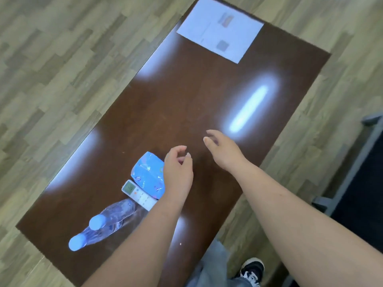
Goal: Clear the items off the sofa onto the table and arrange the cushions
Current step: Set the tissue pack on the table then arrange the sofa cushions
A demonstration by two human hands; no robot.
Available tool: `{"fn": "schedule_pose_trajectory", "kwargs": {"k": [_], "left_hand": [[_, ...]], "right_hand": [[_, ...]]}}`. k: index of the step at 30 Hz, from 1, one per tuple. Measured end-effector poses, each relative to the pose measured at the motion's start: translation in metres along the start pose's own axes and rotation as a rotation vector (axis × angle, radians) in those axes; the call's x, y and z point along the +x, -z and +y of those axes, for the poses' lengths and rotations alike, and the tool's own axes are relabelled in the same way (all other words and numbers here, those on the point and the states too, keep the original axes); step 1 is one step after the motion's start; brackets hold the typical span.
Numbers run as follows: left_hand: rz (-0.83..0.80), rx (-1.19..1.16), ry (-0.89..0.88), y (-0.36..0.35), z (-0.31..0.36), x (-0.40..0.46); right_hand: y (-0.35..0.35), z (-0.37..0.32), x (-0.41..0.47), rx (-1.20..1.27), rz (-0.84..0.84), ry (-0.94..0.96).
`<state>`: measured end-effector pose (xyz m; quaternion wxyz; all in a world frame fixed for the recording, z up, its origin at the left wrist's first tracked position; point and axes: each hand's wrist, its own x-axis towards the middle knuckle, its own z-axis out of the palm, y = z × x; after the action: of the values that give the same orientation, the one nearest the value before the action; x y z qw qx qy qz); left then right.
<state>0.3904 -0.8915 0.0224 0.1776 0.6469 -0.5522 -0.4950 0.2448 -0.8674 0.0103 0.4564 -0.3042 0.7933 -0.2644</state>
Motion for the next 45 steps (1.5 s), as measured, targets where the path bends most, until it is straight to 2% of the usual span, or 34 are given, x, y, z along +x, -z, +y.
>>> {"fn": "schedule_pose_trajectory", "kwargs": {"k": [5,9,14,19,27,35,41,45], "left_hand": [[-0.225,-0.002,-0.044,-0.046,0.055,-0.009],[-0.341,0.049,-0.108,-0.086,0.092,-0.029],[-0.595,0.118,-0.223,-0.162,0.149,-0.096],[-0.854,0.205,-0.372,-0.243,0.192,-0.199],[-1.150,0.351,-0.487,-0.343,0.200,-0.357],[-1.336,0.536,-0.502,-0.421,0.152,-0.505],[-1.453,0.612,-0.508,-0.462,0.126,-0.568],[-1.464,0.634,-0.505,-0.498,0.129,-0.577]], "right_hand": [[0.077,0.014,-0.026,0.109,0.200,-0.008],[0.136,0.032,-0.060,0.200,0.279,-0.058],[0.233,0.082,-0.139,0.276,0.522,-0.145],[0.305,0.150,-0.236,0.421,0.752,-0.254],[0.348,0.259,-0.363,0.655,0.996,-0.365],[0.354,0.380,-0.488,0.852,1.194,-0.558],[0.359,0.445,-0.539,0.942,1.310,-0.655],[0.371,0.469,-0.543,0.963,1.347,-0.666]]}}
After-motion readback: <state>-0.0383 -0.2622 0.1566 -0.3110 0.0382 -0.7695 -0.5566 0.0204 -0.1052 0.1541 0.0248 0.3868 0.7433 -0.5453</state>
